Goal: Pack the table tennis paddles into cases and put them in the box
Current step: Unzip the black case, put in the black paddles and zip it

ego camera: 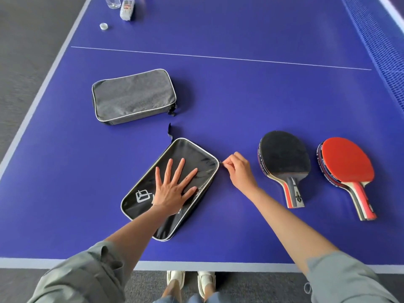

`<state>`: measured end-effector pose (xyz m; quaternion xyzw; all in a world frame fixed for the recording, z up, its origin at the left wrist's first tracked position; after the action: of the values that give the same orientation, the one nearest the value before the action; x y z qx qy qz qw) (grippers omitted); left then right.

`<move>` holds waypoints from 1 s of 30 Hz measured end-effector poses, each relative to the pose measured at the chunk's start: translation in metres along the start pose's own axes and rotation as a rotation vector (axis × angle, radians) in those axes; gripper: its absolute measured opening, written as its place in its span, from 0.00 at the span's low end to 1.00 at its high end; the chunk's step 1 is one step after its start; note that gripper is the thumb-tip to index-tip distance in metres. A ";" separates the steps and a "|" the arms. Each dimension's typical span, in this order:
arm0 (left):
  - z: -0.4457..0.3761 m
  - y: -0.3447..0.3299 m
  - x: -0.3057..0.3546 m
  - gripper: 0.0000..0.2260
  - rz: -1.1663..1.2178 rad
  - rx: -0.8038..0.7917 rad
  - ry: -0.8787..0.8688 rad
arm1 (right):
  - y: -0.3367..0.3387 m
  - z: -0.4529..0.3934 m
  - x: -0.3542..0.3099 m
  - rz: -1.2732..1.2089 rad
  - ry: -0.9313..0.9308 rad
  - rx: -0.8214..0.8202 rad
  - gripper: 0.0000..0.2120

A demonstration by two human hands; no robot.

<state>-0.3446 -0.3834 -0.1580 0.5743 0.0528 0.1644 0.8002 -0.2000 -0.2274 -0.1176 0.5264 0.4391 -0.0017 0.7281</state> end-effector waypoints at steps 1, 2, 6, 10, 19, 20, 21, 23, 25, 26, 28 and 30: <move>-0.001 0.001 0.000 0.29 -0.006 -0.006 0.003 | 0.001 0.002 -0.002 0.014 0.032 -0.021 0.05; -0.001 0.002 0.000 0.31 -0.017 -0.015 0.001 | 0.001 0.006 -0.003 0.033 0.058 -0.047 0.05; 0.001 0.003 0.002 0.33 -0.036 -0.043 0.024 | -0.009 0.035 -0.015 0.062 0.068 -0.092 0.05; -0.005 0.007 0.007 0.25 -0.028 -0.081 0.118 | -0.045 0.083 -0.048 -0.054 0.052 -0.158 0.08; -0.010 0.027 -0.008 0.27 0.119 -0.124 0.300 | -0.079 0.126 -0.060 -0.201 -0.049 -0.142 0.12; -0.008 0.030 -0.014 0.27 0.155 -0.125 0.347 | -0.070 0.117 -0.053 -0.189 -0.070 -0.117 0.10; -0.006 0.032 -0.020 0.28 0.170 -0.122 0.378 | -0.062 0.110 -0.046 -0.173 -0.084 -0.095 0.08; 0.001 0.035 -0.028 0.28 0.157 -0.115 0.402 | -0.049 0.098 -0.034 -0.147 -0.094 -0.042 0.08; 0.013 0.032 -0.028 0.30 0.136 -0.115 0.417 | -0.040 0.086 -0.022 -0.143 -0.108 0.006 0.08; 0.020 0.029 -0.027 0.31 0.131 -0.112 0.426 | -0.037 0.081 -0.016 -0.148 -0.125 0.029 0.08; 0.038 0.023 -0.021 0.34 0.155 -0.116 0.466 | -0.031 0.070 -0.008 -0.158 -0.154 0.064 0.08; 0.050 0.020 -0.010 0.37 0.101 -0.127 0.445 | -0.025 0.058 -0.009 -0.157 -0.129 0.068 0.07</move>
<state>-0.3447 -0.4258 -0.1239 0.4743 0.1890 0.3297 0.7941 -0.1799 -0.2869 -0.1275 0.5138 0.4307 -0.1075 0.7341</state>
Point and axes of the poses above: each hand's wrist, its own z-axis away from the middle knuckle, its own y-axis out of the back of the hand, x = y × z, the point moved 8 cm from there along -z, towards the middle knuckle, and after that the axes turned 6 degrees about -x, right-handed, at the moved point
